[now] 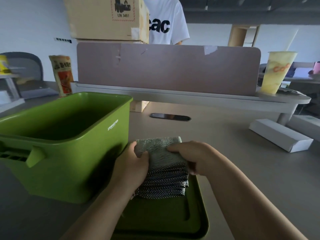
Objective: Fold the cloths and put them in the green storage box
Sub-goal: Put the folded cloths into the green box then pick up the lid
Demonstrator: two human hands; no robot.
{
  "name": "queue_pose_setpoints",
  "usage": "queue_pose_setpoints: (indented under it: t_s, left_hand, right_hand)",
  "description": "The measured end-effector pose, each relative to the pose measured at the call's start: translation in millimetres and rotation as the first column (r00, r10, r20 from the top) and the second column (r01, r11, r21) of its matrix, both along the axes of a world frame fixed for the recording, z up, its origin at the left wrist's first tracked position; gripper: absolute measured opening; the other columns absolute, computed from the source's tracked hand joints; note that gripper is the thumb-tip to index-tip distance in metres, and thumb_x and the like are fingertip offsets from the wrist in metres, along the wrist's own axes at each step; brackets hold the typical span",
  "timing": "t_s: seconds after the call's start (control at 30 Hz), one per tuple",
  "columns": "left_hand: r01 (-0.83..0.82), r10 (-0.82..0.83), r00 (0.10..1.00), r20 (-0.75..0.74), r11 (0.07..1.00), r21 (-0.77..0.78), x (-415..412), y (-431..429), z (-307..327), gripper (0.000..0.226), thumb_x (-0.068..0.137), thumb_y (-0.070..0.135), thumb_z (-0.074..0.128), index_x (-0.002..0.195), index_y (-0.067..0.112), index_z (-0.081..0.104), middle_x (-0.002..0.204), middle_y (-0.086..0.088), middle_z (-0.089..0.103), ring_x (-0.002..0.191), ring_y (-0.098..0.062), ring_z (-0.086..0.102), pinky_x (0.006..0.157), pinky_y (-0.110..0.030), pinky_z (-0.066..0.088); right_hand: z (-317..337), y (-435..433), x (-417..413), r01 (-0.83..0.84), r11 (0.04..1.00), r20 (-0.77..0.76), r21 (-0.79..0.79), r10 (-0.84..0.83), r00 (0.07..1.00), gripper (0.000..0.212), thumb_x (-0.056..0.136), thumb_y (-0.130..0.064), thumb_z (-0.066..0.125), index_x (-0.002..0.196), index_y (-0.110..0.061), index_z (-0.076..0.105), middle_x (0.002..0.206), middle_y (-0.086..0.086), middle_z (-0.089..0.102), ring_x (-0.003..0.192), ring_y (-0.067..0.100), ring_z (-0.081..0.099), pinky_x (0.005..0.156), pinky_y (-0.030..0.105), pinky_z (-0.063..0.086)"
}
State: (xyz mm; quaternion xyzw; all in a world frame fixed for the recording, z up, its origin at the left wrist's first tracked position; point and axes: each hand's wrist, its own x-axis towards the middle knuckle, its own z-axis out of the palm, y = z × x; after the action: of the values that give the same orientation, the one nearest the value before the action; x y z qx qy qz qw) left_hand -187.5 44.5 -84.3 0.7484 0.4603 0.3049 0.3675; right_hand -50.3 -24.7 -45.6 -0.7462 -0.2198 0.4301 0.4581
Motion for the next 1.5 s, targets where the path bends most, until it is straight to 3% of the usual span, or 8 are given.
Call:
queue_pose_setpoints:
  t_s: [0.4, 0.53, 0.67, 0.87, 1.07, 1.27, 1.4, 1.5]
  left_hand:
    - [0.136, 0.032, 0.898, 0.439, 0.928, -0.346, -10.8, 3.7, 7.3, 0.074, 0.070, 0.058, 0.069, 0.133, 0.026, 0.045, 0.121, 0.003, 0.061, 0.105, -0.021, 0.063, 0.089, -0.039, 0.052]
    - [0.301, -0.102, 0.840, 0.533, 0.905, -0.300, -12.3, -4.7, 11.4, 0.081, 0.054, 0.067, 0.073, 0.124, 0.030, 0.053, 0.114, 0.009, 0.068, 0.100, -0.013, 0.067, 0.081, -0.032, 0.054]
    - [0.452, -0.231, 0.720, 0.654, 0.872, -0.190, -16.1, -13.8, 15.8, 0.054, 0.060, 0.037, 0.084, 0.108, 0.020, 0.065, 0.098, 0.007, 0.076, 0.090, -0.011, 0.072, 0.071, -0.028, 0.056]
    - [0.470, -0.291, 0.699, 0.653, 0.876, -0.113, -24.3, -14.5, 2.7, 0.075, 0.049, 0.029, 0.084, 0.118, 0.031, 0.054, 0.098, 0.018, 0.074, 0.094, -0.001, 0.068, 0.069, -0.014, 0.052]
    - [0.371, -0.245, 0.737, 0.630, 0.926, -0.075, -19.5, -30.5, 20.8, 0.045, 0.053, 0.028, 0.088, 0.092, 0.020, 0.067, 0.081, 0.009, 0.077, 0.079, -0.013, 0.072, 0.060, -0.023, 0.054]
    - [0.388, -0.350, 0.708, 0.613, 0.918, 0.076, -28.8, -48.2, 93.1, 0.041, 0.062, 0.032, 0.083, 0.098, 0.019, 0.068, 0.090, 0.006, 0.077, 0.082, -0.013, 0.073, 0.066, -0.028, 0.059]
    - [0.374, -0.263, 0.705, 0.659, 0.927, -0.031, -44.7, -30.0, 135.2, 0.020, 0.076, 0.027, 0.074, 0.092, 0.015, 0.070, 0.080, 0.004, 0.077, 0.070, -0.012, 0.074, 0.054, -0.022, 0.056]
    - [0.305, -0.166, 0.754, 0.636, 0.945, -0.115, -67.5, 5.6, 158.3, 0.032, 0.075, 0.034, 0.076, 0.099, 0.014, 0.071, 0.091, -0.002, 0.078, 0.080, -0.019, 0.075, 0.063, -0.031, 0.059]
  right_hand:
    - [6.9, -13.8, 0.2, 0.004, 0.944, -0.249, 0.329, 0.083, 0.965, 0.037, 0.079, -0.007, 0.071, 0.113, 0.004, 0.060, 0.107, 0.018, 0.072, 0.095, 0.035, 0.071, 0.082, 0.043, 0.058]
    - [12.5, -35.2, 7.4, -0.126, 0.866, -0.139, 0.484, 0.219, 0.966, 0.036, 0.081, -0.006, 0.064, 0.115, 0.004, 0.061, 0.113, 0.017, 0.071, 0.101, 0.034, 0.069, 0.085, 0.044, 0.057]
    - [9.8, -53.2, 11.1, -0.206, 0.752, -0.012, 0.626, 0.274, 0.962, 0.036, 0.069, -0.007, 0.063, 0.105, -0.002, 0.066, 0.107, 0.015, 0.072, 0.097, 0.031, 0.069, 0.084, 0.042, 0.058]
    - [-20.0, -63.3, 1.4, -0.310, 0.721, 0.142, 0.620, 0.285, 0.948, 0.052, 0.066, -0.007, 0.068, 0.115, -0.020, 0.060, 0.110, -0.001, 0.072, 0.105, 0.018, 0.067, 0.086, 0.031, 0.054]
    - [-17.6, -66.8, -8.7, -0.315, 0.707, 0.212, 0.633, 0.233, 0.949, 0.050, 0.067, -0.013, 0.075, 0.116, -0.019, 0.064, 0.114, 0.001, 0.072, 0.106, 0.020, 0.067, 0.097, 0.048, 0.050]
    - [34.8, -71.1, -11.2, -0.304, 0.547, 0.221, 0.780, 0.214, 0.952, 0.034, 0.070, -0.011, 0.070, 0.103, -0.020, 0.070, 0.108, 0.004, 0.074, 0.099, 0.022, 0.071, 0.080, 0.035, 0.058]
    - [75.1, -44.5, -26.9, -0.291, 0.501, 0.149, 0.815, 0.304, 0.941, 0.031, 0.072, -0.014, 0.070, 0.103, -0.012, 0.068, 0.106, 0.007, 0.075, 0.097, 0.026, 0.071, 0.078, 0.037, 0.059]
    - [100.6, -5.9, -49.8, -0.317, 0.531, 0.107, 0.786, 0.388, 0.915, 0.037, 0.072, -0.020, 0.067, 0.108, -0.010, 0.065, 0.104, 0.005, 0.075, 0.096, 0.025, 0.072, 0.077, 0.036, 0.058]
